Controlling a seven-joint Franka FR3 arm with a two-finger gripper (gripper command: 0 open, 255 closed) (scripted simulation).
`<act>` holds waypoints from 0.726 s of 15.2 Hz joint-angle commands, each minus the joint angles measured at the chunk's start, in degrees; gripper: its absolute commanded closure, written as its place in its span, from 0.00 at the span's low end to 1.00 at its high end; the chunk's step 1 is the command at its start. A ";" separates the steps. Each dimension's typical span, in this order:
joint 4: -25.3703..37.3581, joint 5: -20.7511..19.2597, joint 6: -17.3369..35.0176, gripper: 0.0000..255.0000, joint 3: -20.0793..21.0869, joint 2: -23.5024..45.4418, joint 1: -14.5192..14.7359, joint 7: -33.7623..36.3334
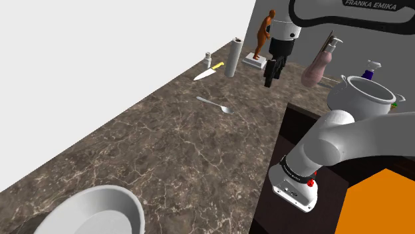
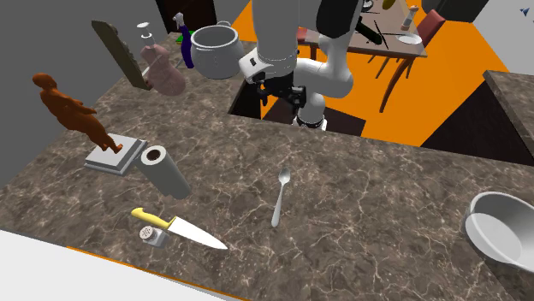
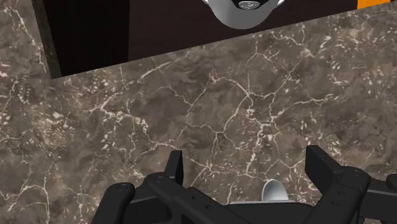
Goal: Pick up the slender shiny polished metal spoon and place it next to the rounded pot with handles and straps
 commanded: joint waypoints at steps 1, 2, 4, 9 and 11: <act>0.00 0.00 0.00 0.00 0.00 0.00 0.00 0.00; -0.09 0.49 1.84 0.00 -0.01 1.71 0.40 -0.12; -0.03 1.47 5.44 0.00 -0.03 5.27 1.25 -0.41; 1.45 4.11 13.81 0.00 0.08 14.87 3.35 -1.58; 2.57 5.24 16.83 0.00 0.18 18.90 4.20 -2.20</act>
